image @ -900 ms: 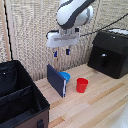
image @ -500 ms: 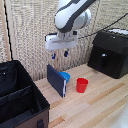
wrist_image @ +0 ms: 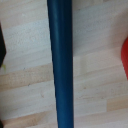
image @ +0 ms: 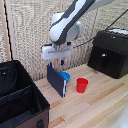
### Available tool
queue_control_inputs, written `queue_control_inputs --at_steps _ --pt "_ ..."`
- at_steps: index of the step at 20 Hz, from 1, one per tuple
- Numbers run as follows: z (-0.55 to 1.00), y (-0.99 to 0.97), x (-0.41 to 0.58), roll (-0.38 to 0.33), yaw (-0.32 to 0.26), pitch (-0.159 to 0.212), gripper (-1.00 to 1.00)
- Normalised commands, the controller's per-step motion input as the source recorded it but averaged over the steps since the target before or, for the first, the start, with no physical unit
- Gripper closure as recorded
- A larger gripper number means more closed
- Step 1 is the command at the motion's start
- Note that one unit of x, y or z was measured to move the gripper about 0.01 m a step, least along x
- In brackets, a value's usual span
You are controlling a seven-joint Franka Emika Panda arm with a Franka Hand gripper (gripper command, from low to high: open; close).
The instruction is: Discover the targeted book and set your gripper to the appropriate amplitude. Smoothly guide your gripper in the direction of the book and snatch it firmly. Search for the back section of the caddy. Move the held book towards the back section and lightly deposit it inside.
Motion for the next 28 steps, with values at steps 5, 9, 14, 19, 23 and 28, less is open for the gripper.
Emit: queue_control_inputs --at_steps 5,9,14,19,23,28 --pt "-0.34 0.00 0.145 -0.041 0.022 0.093 -1.00" --pt "-0.32 0.00 0.207 -0.027 0.039 0.036 -1.00" --pt "-0.08 0.00 0.065 0.000 0.031 0.000 1.00" --pt "0.00 0.05 0.000 -0.013 0.002 0.000 1.00" --pt "0.00 0.05 0.009 -0.015 0.013 0.000 1.00" --pt "0.17 0.01 0.011 -0.001 -0.002 -0.065 1.00"
